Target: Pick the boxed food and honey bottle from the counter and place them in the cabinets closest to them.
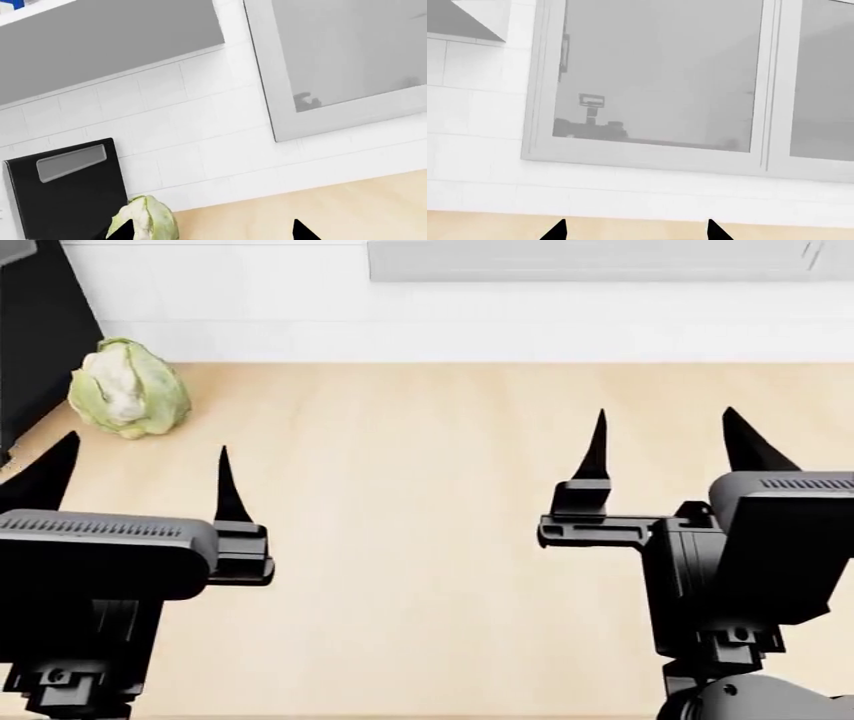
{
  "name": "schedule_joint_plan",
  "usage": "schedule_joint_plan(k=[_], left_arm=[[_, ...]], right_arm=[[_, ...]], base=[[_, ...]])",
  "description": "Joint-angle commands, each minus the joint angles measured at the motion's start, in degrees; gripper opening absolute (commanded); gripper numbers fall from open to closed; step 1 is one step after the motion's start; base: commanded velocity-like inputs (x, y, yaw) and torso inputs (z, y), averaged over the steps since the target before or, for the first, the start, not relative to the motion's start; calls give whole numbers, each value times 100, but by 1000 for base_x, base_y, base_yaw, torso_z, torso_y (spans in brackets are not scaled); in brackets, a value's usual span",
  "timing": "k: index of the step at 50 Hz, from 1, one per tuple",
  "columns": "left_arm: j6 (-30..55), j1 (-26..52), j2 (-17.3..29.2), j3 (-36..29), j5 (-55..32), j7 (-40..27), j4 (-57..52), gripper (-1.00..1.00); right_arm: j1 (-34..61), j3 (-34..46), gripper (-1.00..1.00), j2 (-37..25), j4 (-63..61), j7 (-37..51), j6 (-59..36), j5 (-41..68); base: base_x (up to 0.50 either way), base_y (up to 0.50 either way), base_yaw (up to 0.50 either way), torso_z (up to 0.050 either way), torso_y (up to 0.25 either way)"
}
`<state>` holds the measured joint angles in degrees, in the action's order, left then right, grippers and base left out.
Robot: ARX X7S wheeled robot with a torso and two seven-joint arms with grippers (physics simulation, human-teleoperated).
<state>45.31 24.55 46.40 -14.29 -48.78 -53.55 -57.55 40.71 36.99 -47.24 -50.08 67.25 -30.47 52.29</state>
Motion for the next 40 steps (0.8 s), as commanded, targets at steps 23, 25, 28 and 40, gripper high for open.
schedule_joint_plan(k=[23,25,28,40], left_arm=[[-211,-54,94,-146,44,-99,38,100],[-173,-16,107,-166,14,-118,19,100],[-193,-21,127,-142,-21,-149,12,100],[-325,-90,142,-232,86,-132,61,100]], right_arm=[[112,49,100,64,-18,-27,-106,-9],[97,16,100,29,-71,21,-100,29],[105,-22,100,-9,-161,97,-117,81],[86,-5,100,17,-155,111,-95,0]], base=[[-1,-500,0,0,0],[-1,-500,0,0,0],[-1,-500,0,0,0],[-1,-500,0,0,0]])
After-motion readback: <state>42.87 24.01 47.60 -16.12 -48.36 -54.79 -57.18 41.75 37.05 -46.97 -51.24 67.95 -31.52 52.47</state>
